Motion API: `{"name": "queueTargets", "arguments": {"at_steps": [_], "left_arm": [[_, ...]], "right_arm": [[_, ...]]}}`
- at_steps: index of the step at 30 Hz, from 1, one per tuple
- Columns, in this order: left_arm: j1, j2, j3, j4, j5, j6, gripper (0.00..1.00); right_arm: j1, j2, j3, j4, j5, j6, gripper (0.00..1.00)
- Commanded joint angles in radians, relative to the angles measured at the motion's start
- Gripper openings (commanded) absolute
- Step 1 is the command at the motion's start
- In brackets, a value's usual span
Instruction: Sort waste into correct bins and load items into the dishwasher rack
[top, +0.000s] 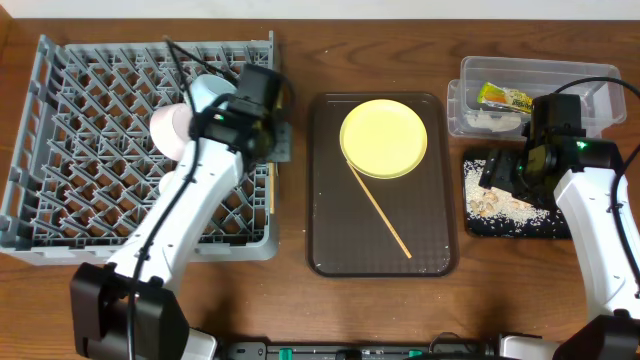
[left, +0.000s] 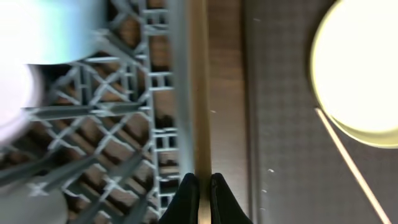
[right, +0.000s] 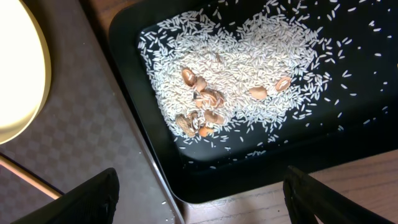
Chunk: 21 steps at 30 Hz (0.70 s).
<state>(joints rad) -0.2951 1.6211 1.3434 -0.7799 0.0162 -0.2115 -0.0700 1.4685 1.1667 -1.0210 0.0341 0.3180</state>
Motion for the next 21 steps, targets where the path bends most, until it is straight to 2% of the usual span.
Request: {"name": "queueTargets", "arguments": {"at_steps": [1, 6, 21], "left_arm": [[0.044, -0.018, 0.005, -0.002, -0.035, 0.044, 0.06], [0.076, -0.018, 0.005, -0.002, -0.036, 0.094, 0.06], [0.080, 0.044, 0.002, -0.004, -0.013, 0.103, 0.07]], "right_arm": [[-0.010, -0.012, 0.014, -0.001, 0.002, -0.013, 0.82], [-0.010, -0.012, 0.014, 0.005, 0.002, -0.012, 0.82], [-0.010, -0.012, 0.014, 0.006, 0.002, -0.012, 0.82]]}}
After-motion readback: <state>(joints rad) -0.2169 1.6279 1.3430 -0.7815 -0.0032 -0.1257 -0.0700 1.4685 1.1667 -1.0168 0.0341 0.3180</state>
